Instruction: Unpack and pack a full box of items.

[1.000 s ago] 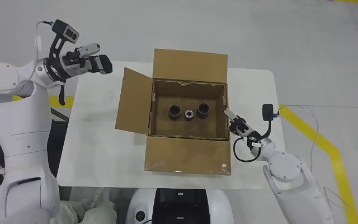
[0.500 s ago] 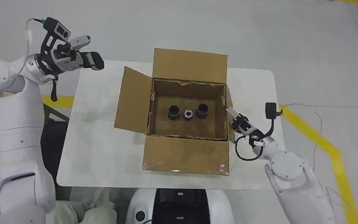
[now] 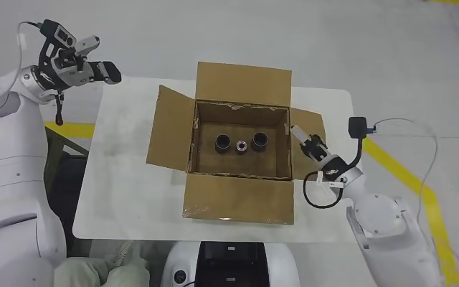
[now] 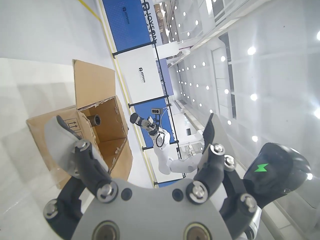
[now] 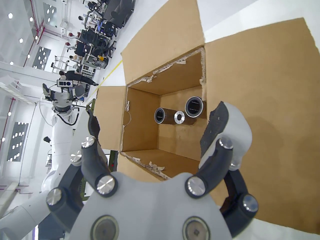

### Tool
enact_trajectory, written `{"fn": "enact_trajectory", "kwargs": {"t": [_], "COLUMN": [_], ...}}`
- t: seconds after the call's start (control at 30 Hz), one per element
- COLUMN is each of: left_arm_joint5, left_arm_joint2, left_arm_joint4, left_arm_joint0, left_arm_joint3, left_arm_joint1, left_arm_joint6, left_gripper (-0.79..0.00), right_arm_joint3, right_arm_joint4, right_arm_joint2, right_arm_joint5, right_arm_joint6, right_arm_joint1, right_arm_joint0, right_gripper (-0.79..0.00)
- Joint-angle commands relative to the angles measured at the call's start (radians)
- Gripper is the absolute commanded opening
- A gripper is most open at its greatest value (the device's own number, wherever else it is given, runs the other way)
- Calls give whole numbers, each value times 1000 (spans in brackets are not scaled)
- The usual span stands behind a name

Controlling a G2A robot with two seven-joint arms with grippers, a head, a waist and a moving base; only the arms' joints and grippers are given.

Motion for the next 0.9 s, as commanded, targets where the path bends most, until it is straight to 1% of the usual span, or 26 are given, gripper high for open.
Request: {"fn": "enact_trajectory", "kwargs": {"t": [0.0, 0.3, 0.87], "left_arm_joint5": [-4, -9, -9], "left_arm_joint2": [6, 13, 13], "left_arm_joint4": [2, 5, 5], "left_arm_joint0": [-7, -13, -13], "left_arm_joint3": [9, 13, 13], "left_arm_joint1": [2, 5, 5], "left_arm_joint6": [2, 1, 1], "left_gripper": [0, 0, 0], "right_arm_joint3": [-17, -52, -52], "right_arm_joint4": [-16, -104, -104], "right_arm_joint2": [-10, -70, -70], "right_arm_joint5": [2, -14, -14], "right_arm_joint6": [13, 93, 93], "right_arm_joint1": [0, 1, 1], "right_arm_joint0": [9, 45, 45], "right_gripper": [0, 0, 0]}}
